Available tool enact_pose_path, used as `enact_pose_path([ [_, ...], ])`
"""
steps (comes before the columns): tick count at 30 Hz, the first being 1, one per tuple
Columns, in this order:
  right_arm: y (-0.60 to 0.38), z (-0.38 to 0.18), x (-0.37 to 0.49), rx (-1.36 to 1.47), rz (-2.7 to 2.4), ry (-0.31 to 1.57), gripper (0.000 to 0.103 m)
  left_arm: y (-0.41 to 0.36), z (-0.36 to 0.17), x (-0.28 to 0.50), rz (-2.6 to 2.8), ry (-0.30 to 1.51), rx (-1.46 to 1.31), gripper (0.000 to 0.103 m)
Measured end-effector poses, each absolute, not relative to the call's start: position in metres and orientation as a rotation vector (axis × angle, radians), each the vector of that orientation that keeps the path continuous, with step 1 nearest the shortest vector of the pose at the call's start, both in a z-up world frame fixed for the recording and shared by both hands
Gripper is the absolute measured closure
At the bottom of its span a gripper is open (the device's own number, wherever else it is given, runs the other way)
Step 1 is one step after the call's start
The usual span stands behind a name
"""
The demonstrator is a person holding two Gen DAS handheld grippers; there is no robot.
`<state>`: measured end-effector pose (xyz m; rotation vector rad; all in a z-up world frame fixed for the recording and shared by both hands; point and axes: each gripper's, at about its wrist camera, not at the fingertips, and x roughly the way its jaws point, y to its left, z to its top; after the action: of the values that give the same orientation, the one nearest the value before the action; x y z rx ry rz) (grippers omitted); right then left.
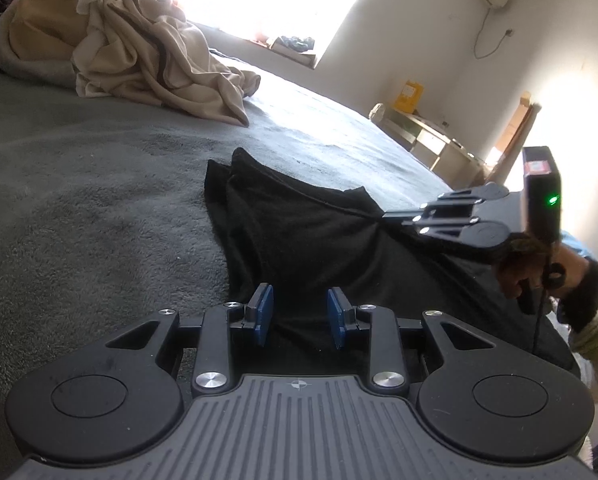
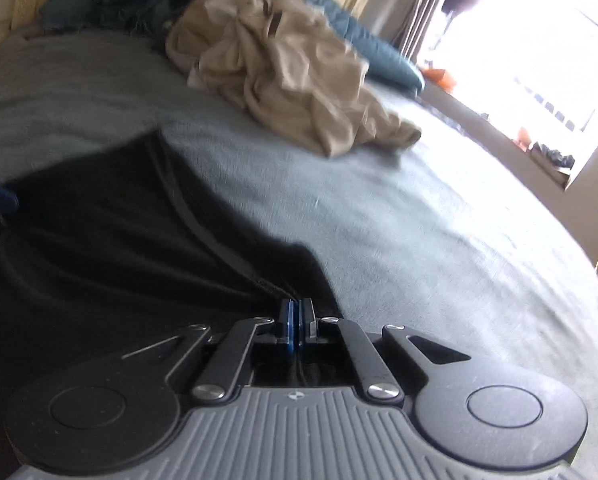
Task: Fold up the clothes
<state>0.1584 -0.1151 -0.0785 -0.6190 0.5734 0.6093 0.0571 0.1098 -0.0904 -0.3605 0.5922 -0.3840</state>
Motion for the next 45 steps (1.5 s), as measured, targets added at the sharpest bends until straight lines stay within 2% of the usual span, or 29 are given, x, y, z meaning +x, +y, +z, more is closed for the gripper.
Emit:
enact_pose_path([
  [3, -0.113, -0.084, 0.156, -0.641, 0.576, 0.552, 0.097, 0.111, -0.091, 0.055, -0.381, 0.584, -0.358, 0.073],
  [7, -0.118, -0.074, 0.152, -0.628, 0.539, 0.515, 0.079, 0.113, -0.091, 0.052, -0.385, 0.572, -0.367, 0.072],
  [8, -0.12, -0.07, 0.151, -0.62, 0.536, 0.512, 0.078, 0.114, -0.092, 0.052, -0.388, 0.571, -0.372, 0.071],
  [13, -0.128, -0.043, 0.149, -0.534, 0.489, 0.489, 0.077, 0.116, -0.095, 0.053, -0.399, 0.563, -0.388, 0.071],
  [16, -0.113, -0.035, 0.146, -0.463, 0.636, 0.553, 0.077, 0.117, -0.095, 0.052, -0.401, 0.56, -0.392, 0.071],
  [20, -0.072, -0.052, 0.153, -0.426, 0.818, 0.679, 0.078, 0.115, -0.095, 0.049, -0.393, 0.563, -0.378, 0.071],
  [24, -0.059, -0.072, 0.191, -0.311, 0.678, 0.754, 0.079, 0.116, -0.092, 0.048, -0.383, 0.571, -0.365, 0.071],
  [28, -0.105, -0.038, 0.184, -0.038, 0.581, 0.72, 0.077, 0.115, -0.084, 0.046, -0.37, 0.564, -0.335, 0.069],
  [32, -0.188, -0.016, 0.139, 0.138, 0.568, 0.682, 0.068, 0.11, -0.077, 0.048, -0.364, 0.552, -0.324, 0.066],
  [40, -0.351, -0.022, 0.08, 0.153, 0.224, 0.697, 0.066, 0.082, -0.069, 0.059, -0.376, 0.573, -0.265, 0.065],
  [43, -0.356, -0.035, 0.082, 0.108, 0.328, 0.739, 0.066, 0.072, -0.071, 0.064, -0.355, 0.584, -0.223, 0.065],
  [45, -0.35, -0.049, 0.097, 0.058, 0.386, 0.761, 0.071, 0.067, -0.074, 0.067, -0.331, 0.602, -0.203, 0.065],
])
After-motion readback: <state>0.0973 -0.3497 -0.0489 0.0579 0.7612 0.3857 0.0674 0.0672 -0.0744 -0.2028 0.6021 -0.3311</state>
